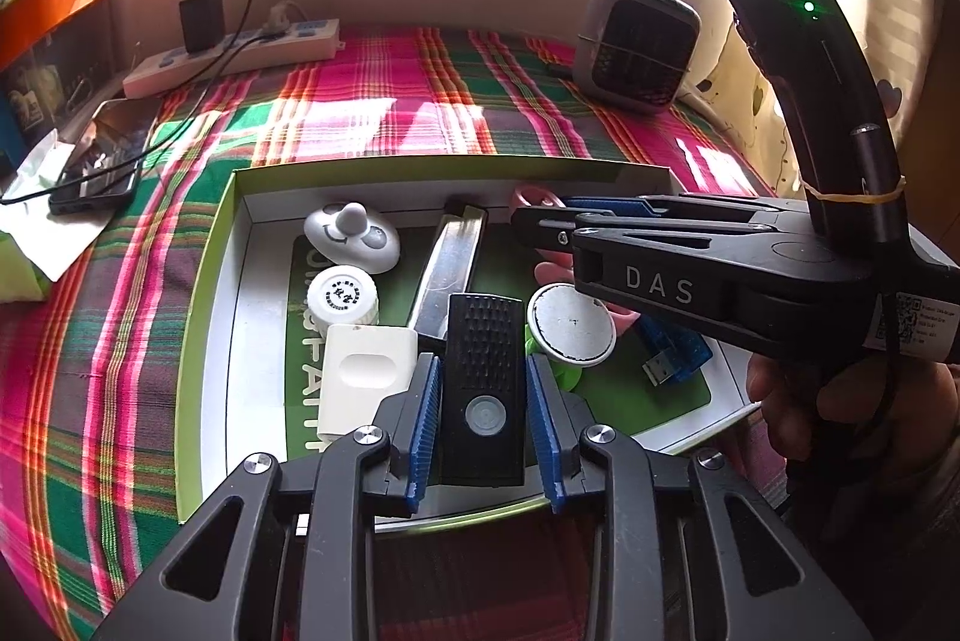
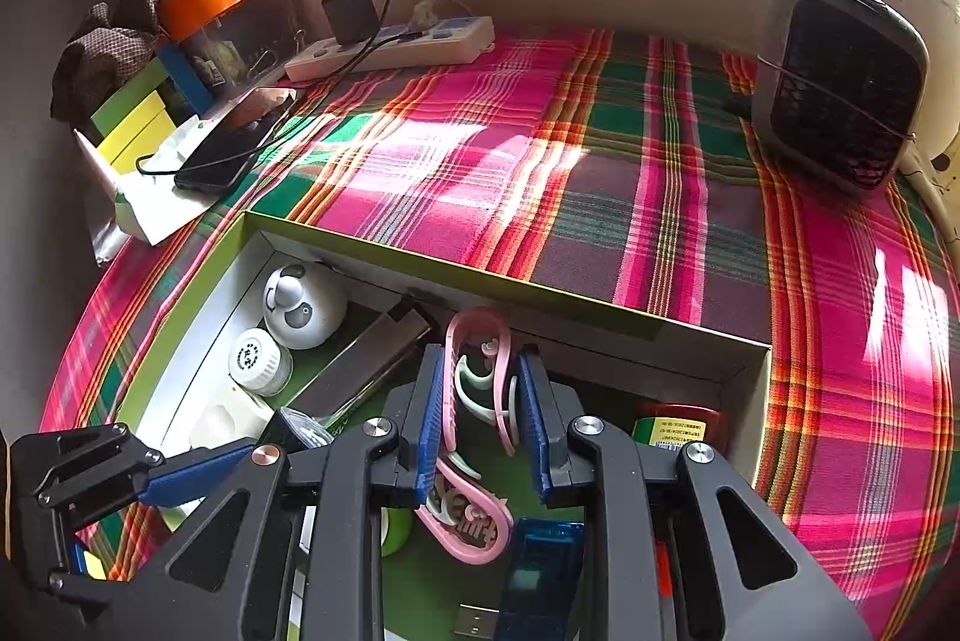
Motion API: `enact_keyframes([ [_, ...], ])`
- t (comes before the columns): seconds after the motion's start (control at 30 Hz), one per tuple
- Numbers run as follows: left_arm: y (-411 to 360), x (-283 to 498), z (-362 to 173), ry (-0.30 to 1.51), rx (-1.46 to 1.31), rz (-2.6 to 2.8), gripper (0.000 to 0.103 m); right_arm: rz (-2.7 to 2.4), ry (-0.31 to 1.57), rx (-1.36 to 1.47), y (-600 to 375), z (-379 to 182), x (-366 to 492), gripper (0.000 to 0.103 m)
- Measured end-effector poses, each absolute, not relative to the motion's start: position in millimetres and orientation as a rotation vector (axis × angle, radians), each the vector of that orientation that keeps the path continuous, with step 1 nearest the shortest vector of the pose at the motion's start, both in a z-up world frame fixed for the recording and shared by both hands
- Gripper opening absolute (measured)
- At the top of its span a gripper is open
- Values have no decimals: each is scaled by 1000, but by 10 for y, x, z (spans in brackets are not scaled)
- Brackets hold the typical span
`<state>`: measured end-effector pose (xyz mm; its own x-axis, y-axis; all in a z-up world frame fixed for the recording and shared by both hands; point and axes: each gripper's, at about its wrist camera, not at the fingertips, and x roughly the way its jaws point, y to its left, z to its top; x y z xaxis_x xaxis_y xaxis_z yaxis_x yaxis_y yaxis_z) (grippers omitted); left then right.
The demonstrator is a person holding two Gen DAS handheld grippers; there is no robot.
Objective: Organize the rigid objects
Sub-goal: 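Lower both into the tray and open both grippers to release them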
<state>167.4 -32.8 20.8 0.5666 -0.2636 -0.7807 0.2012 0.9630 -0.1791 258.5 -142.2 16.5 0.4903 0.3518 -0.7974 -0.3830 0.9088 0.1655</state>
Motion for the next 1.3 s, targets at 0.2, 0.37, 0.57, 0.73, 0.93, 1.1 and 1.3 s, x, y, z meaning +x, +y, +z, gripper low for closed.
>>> enact_keyframes([
  [0.2,-339,1658,210,928,-63,-275,35,438,955,-31,-1430,169,2582,28],
  [0.37,-335,1651,212,930,-63,-273,37,426,951,-26,-1454,180,2571,31],
  [0.57,-342,1609,247,920,-64,-271,37,416,940,-27,-1473,215,2533,37],
  [0.73,-340,1553,294,910,-61,-269,38,408,927,-12,-1496,259,2470,37],
  [0.93,-347,1432,395,880,-35,-253,38,389,886,-8,-1523,387,2294,37],
  [1.1,-298,1318,478,859,-40,-238,39,368,846,11,-1590,528,2107,37],
  [1.3,-256,1165,570,834,-36,-226,39,351,815,31,-1661,630,1833,37],
])
